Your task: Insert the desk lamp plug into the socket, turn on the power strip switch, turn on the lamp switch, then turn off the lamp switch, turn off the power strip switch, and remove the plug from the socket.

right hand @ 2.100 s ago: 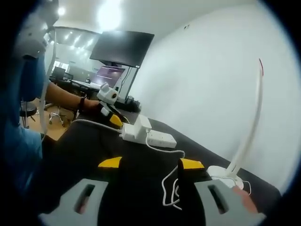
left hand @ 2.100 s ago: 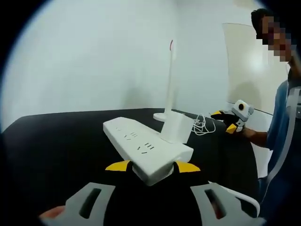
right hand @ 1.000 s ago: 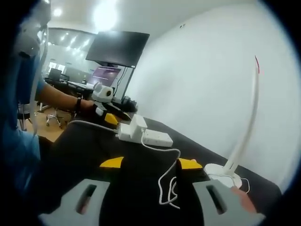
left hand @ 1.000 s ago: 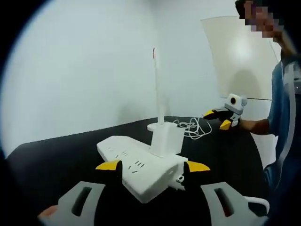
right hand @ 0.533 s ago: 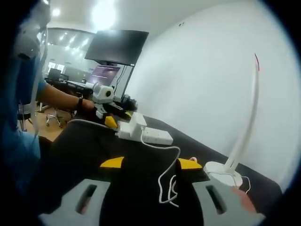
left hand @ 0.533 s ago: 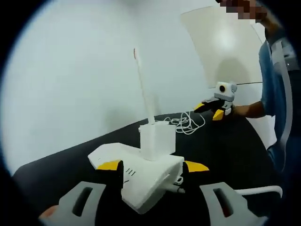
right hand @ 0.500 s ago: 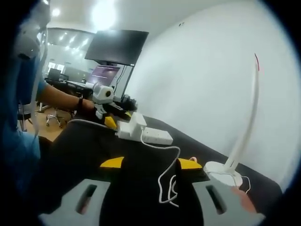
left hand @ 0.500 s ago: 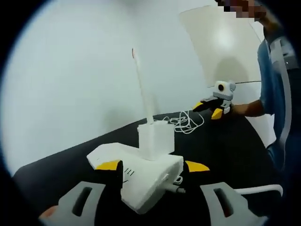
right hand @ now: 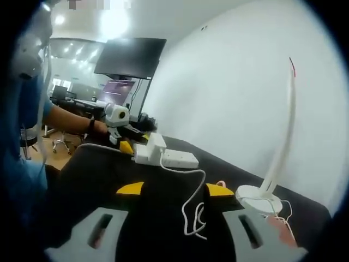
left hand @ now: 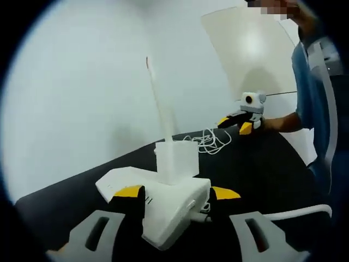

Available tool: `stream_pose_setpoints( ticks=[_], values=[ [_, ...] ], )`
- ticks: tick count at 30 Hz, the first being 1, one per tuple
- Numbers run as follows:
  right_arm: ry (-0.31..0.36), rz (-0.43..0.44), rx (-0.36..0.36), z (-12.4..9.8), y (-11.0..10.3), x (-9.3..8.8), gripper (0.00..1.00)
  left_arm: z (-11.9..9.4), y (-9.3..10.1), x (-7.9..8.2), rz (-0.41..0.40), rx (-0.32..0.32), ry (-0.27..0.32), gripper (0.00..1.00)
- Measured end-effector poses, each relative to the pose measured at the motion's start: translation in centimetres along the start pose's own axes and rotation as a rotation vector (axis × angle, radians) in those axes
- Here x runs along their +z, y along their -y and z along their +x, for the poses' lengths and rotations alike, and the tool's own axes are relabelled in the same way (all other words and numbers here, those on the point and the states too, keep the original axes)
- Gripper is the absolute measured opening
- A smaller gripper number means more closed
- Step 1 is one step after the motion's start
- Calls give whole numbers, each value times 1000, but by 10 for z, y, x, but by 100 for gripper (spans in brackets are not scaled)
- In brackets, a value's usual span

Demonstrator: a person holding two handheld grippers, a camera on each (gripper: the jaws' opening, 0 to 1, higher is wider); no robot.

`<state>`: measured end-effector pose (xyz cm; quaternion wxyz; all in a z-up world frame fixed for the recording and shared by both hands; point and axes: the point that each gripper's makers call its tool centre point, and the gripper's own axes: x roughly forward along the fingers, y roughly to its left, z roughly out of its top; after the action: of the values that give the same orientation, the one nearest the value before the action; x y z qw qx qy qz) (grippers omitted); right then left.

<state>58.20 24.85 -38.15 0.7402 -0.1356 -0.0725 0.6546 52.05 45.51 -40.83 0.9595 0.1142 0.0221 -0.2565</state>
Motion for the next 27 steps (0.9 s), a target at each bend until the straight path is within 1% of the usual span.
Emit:
stream_pose_setpoints(
  ticks=[4, 10, 16, 17, 19, 21, 23, 25, 27],
  values=[
    [-6, 4, -9, 0, 2, -1, 43, 2, -1, 0, 6, -1, 12, 48],
    [-13, 11, -27, 0, 7, -3, 43, 2, -1, 0, 5, -4, 22, 49],
    [-1, 54, -42, -2, 14, 0, 42, 2, -2, -1, 9, 1, 30, 49],
    [-7, 56, -44, -2, 14, 0, 41, 2, -2, 0, 9, 1, 32, 49],
    [-39, 34, -38, 0, 16, 0, 40, 2, -2, 0, 9, 1, 32, 49],
    [-46, 19, -23, 4, 17, 7, 40, 2, -2, 0, 10, 2, 34, 49],
    [-52, 46, 38, 9, 12, 16, 40, 2, -2, 0, 10, 1, 35, 49],
    [-56, 41, 38, 14, 19, 27, 40, 4, 5, 3, 11, 2, 35, 49],
    [-48, 21, 44, 17, 22, 35, 40, 3, 4, 2, 9, 7, 36, 49]
  ],
)
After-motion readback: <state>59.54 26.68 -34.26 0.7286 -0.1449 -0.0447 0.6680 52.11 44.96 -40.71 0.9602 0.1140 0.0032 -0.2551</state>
